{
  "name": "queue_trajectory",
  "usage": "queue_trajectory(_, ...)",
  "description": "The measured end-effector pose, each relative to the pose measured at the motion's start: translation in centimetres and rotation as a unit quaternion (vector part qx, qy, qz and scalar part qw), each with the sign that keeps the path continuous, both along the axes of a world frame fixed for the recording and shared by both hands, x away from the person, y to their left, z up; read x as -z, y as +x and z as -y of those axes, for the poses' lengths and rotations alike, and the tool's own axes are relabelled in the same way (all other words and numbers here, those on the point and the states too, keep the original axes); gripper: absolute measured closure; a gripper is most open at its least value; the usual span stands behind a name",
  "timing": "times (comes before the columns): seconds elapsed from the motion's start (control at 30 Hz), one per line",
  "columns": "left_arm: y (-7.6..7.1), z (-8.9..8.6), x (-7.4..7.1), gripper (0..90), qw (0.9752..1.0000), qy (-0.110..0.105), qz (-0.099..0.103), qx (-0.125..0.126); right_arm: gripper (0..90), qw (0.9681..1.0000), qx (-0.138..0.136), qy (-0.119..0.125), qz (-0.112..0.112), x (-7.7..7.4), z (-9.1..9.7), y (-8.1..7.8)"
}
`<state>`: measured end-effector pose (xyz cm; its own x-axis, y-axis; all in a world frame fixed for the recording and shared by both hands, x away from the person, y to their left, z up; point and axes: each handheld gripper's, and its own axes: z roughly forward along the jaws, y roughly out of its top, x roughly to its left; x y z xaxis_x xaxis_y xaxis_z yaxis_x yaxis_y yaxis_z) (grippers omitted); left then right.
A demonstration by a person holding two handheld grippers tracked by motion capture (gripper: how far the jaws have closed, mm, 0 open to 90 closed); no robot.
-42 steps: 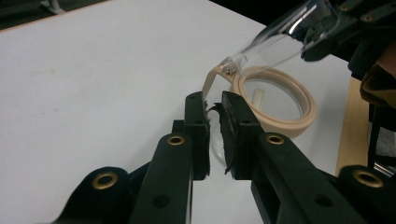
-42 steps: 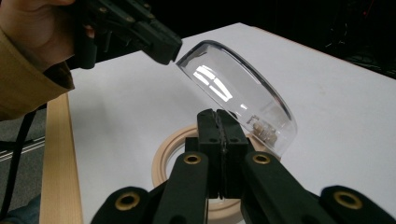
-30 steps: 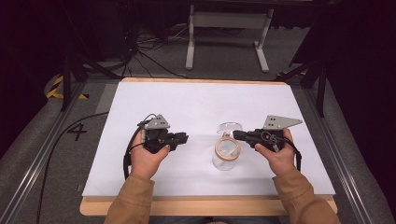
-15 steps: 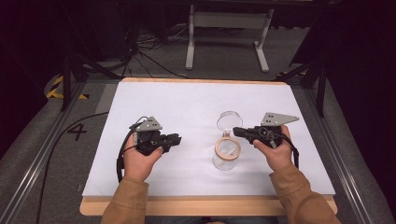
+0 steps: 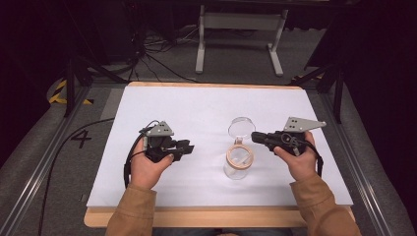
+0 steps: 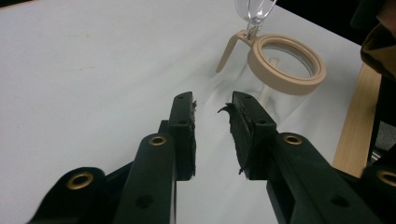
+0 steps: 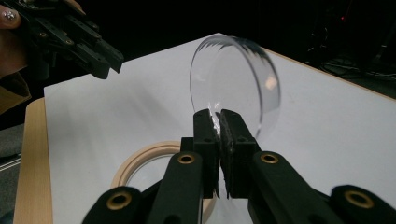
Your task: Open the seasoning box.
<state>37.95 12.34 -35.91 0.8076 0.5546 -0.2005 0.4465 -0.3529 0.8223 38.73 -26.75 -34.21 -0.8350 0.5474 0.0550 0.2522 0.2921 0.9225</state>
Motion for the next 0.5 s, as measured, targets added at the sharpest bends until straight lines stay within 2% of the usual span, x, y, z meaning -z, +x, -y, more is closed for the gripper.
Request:
queue_trajectory(0.07, 0.1, 0.1, 0.0, 67.6, 1.0, 0.0, 0.0, -0.003, 82.8, 1.0, 0.004, 0.0, 0.002, -0.4, 0.6, -0.1)
queue_trajectory(0.23, 0.5, -0.3, -0.2, 61.1, 0.9997, 0.019, -0.005, -0.015, 73.5, 0.9999, 0.015, -0.002, -0.003, -1.1, 2.1, -0.4)
queue_trajectory(0.27, 0.7, -0.5, -0.2, 59.5, 0.9996, 0.023, 0.003, -0.017, 72.0, 0.9998, 0.017, -0.002, -0.004, -1.2, 2.5, -0.4)
queue_trajectory(0.33, 0.8, -0.9, -0.2, 56.8, 0.999, 0.032, -0.001, -0.031, 69.5, 0.9996, 0.027, 0.002, -0.004, -1.4, 3.3, -0.4)
queue_trajectory(0.4, 1.0, -1.0, -0.1, 56.5, 0.9991, 0.028, -0.003, -0.033, 68.3, 0.9995, 0.032, 0.003, -0.007, -1.4, 3.7, -0.4)
queue_trajectory(0.5, 1.3, -1.5, 0.1, 54.9, 0.9983, 0.037, -0.006, -0.044, 65.5, 0.9984, 0.054, -0.012, -0.009, -1.4, 4.8, -0.2)
